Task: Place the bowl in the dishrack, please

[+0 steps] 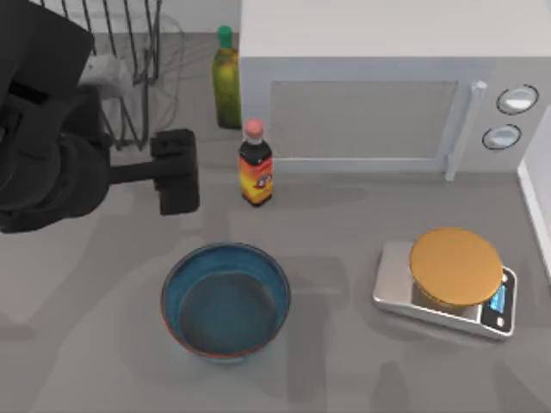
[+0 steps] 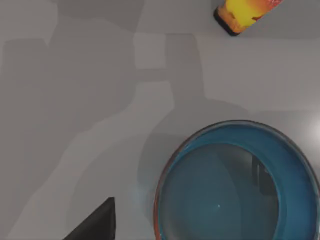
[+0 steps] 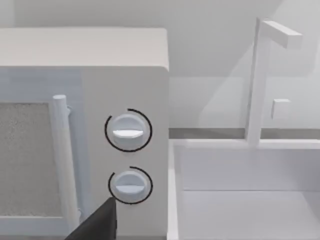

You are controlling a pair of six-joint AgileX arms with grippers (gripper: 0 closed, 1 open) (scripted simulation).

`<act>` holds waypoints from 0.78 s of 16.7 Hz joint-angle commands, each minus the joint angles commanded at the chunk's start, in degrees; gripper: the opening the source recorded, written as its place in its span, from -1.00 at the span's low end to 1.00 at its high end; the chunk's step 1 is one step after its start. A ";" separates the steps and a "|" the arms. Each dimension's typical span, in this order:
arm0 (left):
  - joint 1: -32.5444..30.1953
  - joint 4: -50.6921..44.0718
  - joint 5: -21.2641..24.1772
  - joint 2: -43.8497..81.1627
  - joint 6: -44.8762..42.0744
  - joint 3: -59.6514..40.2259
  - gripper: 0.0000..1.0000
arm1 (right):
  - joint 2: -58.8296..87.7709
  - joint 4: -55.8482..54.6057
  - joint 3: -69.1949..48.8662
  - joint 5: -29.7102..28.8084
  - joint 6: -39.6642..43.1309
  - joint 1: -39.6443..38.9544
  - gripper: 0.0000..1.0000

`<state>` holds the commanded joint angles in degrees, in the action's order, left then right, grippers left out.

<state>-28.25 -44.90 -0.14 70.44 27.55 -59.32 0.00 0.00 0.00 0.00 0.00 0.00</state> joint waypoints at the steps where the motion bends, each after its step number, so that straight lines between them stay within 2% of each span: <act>1: -2.28 -3.66 0.02 5.40 2.17 -4.53 1.00 | 0.00 0.00 0.00 0.00 0.00 0.00 1.00; 8: -15.15 -23.39 0.24 36.39 14.52 -31.63 1.00 | 0.00 0.00 0.00 0.00 0.00 0.00 1.00; 13: -18.96 -28.80 0.24 45.16 18.12 -40.07 1.00 | 0.00 0.00 0.00 0.00 0.00 0.00 1.00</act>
<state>-47.21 -73.69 0.10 115.60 45.68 -99.39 0.00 0.00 0.00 0.00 0.00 0.00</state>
